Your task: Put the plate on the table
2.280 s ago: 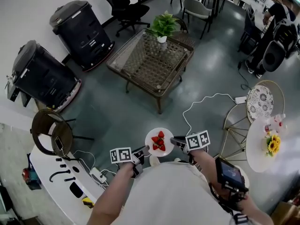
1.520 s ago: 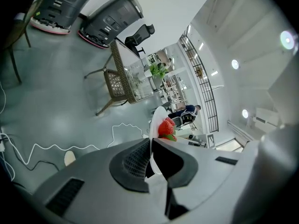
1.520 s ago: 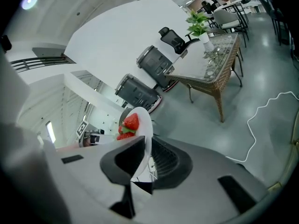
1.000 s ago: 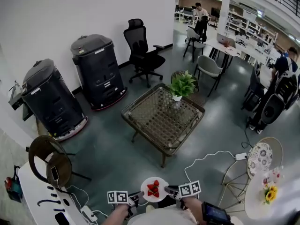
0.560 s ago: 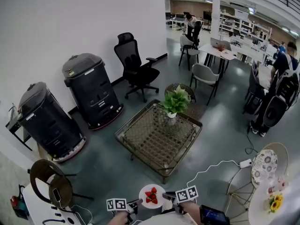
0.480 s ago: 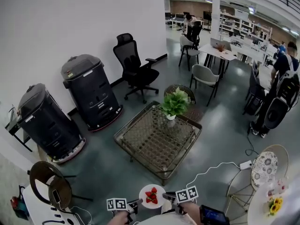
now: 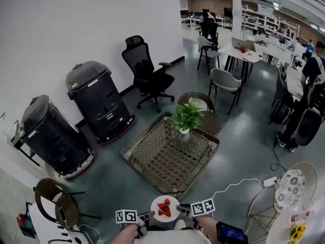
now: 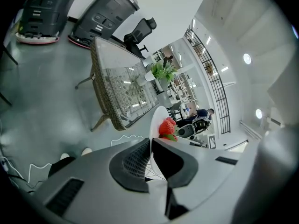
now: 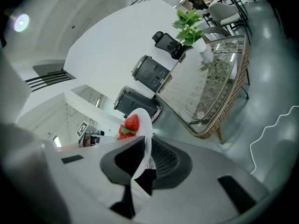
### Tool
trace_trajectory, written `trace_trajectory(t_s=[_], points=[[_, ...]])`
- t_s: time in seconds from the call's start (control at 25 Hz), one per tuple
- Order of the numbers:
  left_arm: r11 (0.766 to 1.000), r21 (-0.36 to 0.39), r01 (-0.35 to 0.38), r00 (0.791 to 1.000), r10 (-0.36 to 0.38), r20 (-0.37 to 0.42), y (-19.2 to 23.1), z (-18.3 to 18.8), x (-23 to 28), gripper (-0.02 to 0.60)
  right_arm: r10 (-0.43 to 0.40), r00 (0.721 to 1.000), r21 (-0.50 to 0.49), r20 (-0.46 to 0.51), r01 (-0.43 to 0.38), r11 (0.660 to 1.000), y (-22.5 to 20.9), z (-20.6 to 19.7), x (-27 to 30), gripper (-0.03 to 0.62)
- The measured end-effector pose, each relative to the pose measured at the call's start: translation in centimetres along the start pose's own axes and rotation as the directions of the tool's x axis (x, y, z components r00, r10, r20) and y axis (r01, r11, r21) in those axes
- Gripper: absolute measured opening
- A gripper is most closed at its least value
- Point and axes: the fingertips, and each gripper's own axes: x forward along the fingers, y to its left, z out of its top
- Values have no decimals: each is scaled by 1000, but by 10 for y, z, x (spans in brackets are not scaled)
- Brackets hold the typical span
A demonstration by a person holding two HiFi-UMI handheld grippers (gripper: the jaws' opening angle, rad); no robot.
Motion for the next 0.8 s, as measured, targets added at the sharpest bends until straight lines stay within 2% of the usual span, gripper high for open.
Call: trace_trajectory(t_s=[0.24, 0.44, 0.8], points=[[999, 43, 2, 998, 1, -65, -10, 14, 28, 15, -22, 997, 53, 69, 19, 998, -19, 10, -15, 41], [998, 67, 16, 992, -8, -126, -15, 20, 52, 15, -67, 994, 103, 86, 58, 993, -37, 12, -27, 41], [997, 46, 57, 984, -48, -173, -6, 63, 71, 15, -132, 987, 129, 90, 120, 984, -50, 49, -10, 41]])
